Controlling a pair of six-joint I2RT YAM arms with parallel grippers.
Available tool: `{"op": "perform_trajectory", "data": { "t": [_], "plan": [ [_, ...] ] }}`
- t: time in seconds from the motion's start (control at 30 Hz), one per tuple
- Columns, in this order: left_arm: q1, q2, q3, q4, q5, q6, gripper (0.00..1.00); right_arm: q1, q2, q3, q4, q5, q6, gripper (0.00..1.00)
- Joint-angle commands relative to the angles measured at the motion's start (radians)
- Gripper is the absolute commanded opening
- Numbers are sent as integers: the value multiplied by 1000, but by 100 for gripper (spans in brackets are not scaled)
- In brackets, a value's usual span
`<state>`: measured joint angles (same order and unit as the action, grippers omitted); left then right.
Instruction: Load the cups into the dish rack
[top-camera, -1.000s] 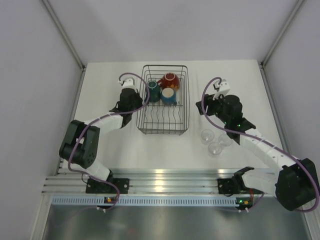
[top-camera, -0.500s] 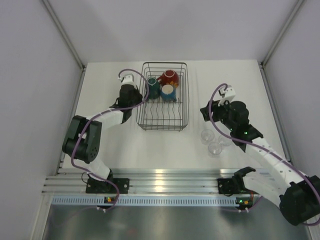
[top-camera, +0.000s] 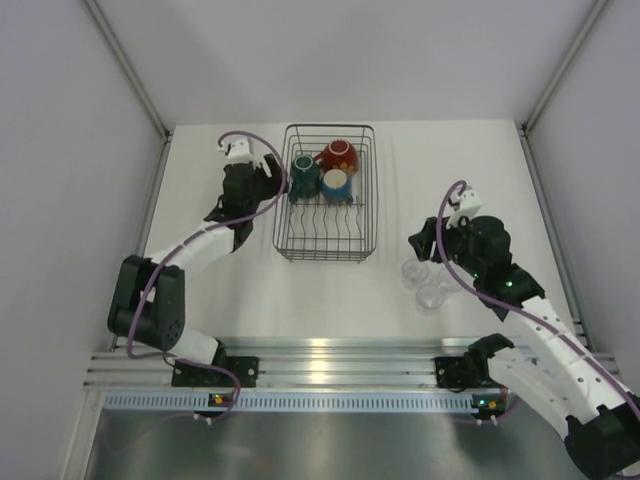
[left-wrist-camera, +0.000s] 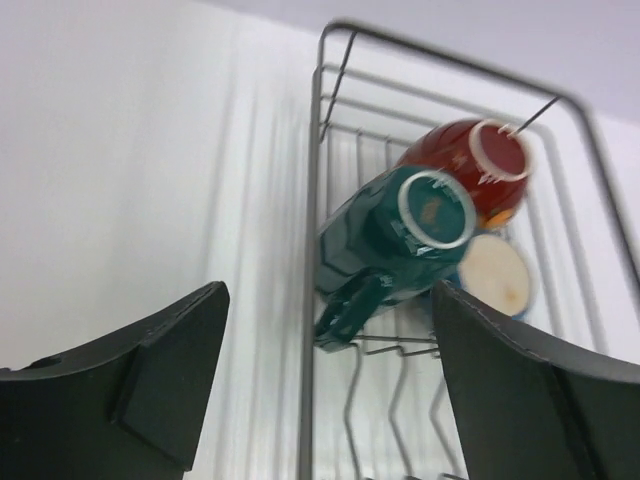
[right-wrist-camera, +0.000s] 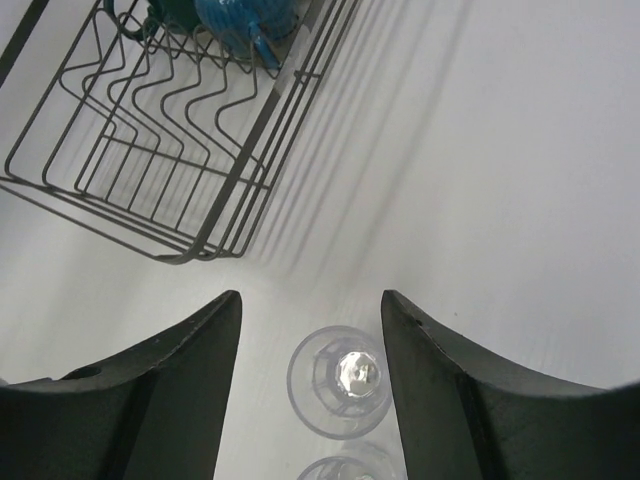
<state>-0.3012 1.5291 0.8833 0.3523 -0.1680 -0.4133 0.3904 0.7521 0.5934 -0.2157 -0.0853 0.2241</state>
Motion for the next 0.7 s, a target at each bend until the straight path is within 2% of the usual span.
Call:
{"op": "perform_trajectory", "data": {
  "t": [0.0, 0.07, 0.2, 0.4, 0.67],
  "plan": [
    [1, -194, -24, 60, 28, 1, 90, -10, 12, 14, -86, -30, 63, 59],
    [-1, -246, -33, 18, 62, -4, 96, -4, 15, -1, -103, -24, 75, 59],
    [-7, -394, -61, -61, 128, 7, 96, 2, -8, -49, -134, 38, 103, 59],
    [-7, -513, -113, -183, 241, 39, 96, 5, 24, -41, -180, 104, 107, 58],
    [-7, -619, -175, -279, 254, 18, 97, 16, 147, -14, -183, 130, 109, 57]
  ]
}}
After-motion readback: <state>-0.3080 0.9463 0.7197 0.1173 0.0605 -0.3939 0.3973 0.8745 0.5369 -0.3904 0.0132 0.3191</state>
